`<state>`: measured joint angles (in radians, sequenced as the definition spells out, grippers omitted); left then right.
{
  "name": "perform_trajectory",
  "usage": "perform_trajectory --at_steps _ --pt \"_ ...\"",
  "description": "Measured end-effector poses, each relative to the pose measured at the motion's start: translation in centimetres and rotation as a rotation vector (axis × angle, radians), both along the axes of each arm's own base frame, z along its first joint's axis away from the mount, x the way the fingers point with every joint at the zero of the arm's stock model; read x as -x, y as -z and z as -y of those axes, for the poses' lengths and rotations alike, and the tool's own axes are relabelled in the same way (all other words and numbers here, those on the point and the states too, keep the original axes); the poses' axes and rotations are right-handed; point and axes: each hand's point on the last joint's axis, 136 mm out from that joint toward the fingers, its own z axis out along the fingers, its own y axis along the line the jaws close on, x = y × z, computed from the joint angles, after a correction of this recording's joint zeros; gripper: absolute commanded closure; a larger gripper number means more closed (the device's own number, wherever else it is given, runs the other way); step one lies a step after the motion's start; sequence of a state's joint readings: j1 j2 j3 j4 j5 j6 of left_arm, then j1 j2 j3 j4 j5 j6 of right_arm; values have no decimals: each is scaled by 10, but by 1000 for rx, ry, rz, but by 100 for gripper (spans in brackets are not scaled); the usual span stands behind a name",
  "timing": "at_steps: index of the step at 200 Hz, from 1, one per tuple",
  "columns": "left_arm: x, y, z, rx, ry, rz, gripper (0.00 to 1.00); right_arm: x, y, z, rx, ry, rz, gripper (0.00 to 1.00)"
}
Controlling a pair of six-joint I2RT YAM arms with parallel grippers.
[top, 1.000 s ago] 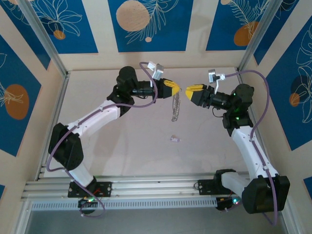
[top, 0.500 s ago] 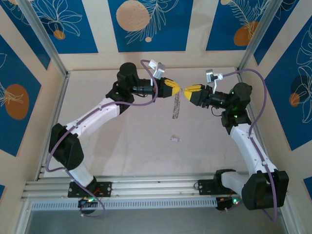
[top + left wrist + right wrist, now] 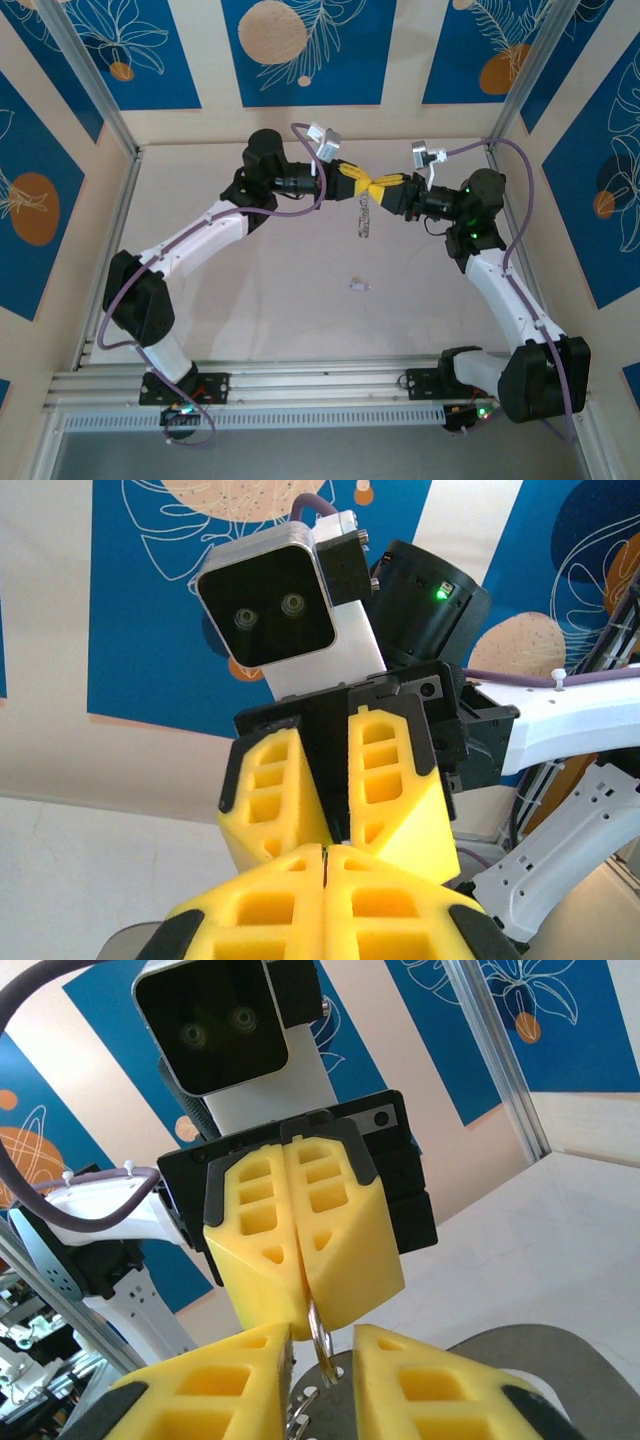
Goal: Put the keys on the keyring
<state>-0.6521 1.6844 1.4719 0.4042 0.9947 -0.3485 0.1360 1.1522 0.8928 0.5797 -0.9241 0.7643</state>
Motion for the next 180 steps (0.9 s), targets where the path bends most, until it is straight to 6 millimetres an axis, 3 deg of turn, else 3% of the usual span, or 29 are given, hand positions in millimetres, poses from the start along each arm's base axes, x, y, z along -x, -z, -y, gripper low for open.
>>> perform_trajectory --at_steps 20,60,98,135,180 --pt "-1 -1 0 3 -3 -4 100 0 -1 0 -2 -1 6 100" --pt "-1 -4 -1 14 -4 -13 100 0 -4 1 -6 11 20 100" --pt "-8 -11 0 48 -51 -13 56 2 -12 4 -20 44 51 100" --pt "-8 -15 -8 93 -141 -15 45 -5 -10 10 -38 90 35 100" --pt "-7 -25 -21 157 -214 -7 45 -7 -16 13 -64 117 40 100"
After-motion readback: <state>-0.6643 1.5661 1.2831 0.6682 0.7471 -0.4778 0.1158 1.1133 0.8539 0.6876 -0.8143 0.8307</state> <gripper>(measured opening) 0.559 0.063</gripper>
